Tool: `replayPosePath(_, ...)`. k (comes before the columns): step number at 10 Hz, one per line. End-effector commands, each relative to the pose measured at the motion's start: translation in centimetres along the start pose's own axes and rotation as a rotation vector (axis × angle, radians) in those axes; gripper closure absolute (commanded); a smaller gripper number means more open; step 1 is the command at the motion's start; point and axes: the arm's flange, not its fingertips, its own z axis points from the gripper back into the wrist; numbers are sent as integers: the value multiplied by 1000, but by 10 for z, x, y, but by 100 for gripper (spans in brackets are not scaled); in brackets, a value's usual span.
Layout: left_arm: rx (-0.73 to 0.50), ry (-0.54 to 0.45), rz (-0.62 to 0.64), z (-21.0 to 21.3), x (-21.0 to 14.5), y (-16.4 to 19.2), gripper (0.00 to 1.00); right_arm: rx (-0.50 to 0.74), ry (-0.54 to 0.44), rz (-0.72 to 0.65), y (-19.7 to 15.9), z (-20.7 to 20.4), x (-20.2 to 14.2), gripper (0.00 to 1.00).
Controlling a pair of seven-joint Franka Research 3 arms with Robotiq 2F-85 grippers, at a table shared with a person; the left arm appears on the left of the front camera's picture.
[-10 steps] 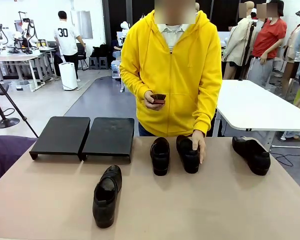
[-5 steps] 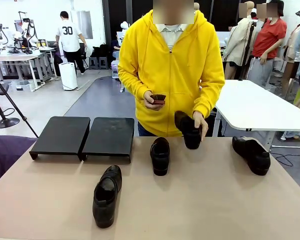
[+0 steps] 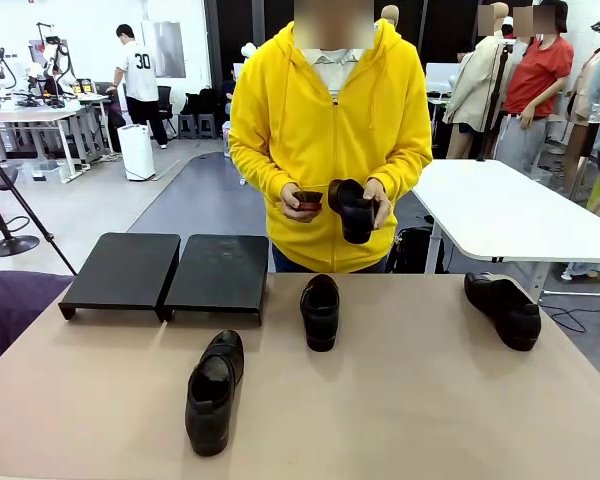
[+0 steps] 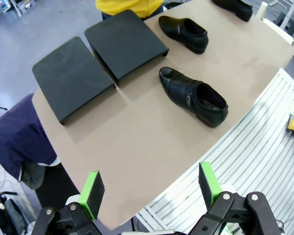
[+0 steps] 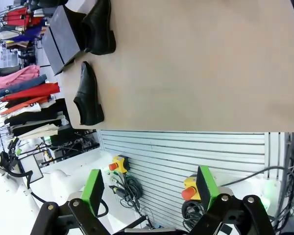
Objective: Organize the shoes by placing them on the stand.
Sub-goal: Place the Shoe from the middle of the table onto the Shoes Stand.
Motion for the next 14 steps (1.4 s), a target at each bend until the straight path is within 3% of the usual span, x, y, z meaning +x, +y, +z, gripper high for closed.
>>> replayPosePath(1,-11,0,2,1,-1,-1,0,-20,9,13,-1,3,-1,0)
replayPosePath(4,0,0,0,0,0,0,0,-20,9,13,-1,3,-1,0)
replayPosePath(6,-91,104,-22,-46,67,-76,0,-20,9,13,-1,3,-1,0)
replayPosePath(7,-33,223,189,-76,89,-115,0,-20,9,13,-1,3,-1,0)
replayPosePath(8,-66,273,222,-107,101,-150,0,-20,9,13,-1,3,-1,0)
replayPosePath(10,-44,373,191,-202,108,-232,0,-20,9,13,-1,3,-1,0)
replayPosePath(11,11,385,155,-250,103,-258,0,-20,9,13,-1,3,-1,0)
replayPosePath(12,-2,355,201,-278,108,-262,0,-20,9,13,-1,3,-1,0)
replayPosePath(13,-30,349,278,-275,117,-239,0,-20,9,13,-1,3,-1,0)
replayPosePath(14,-30,386,171,-253,84,-276,0,-20,9,13,-1,3,-1,0)
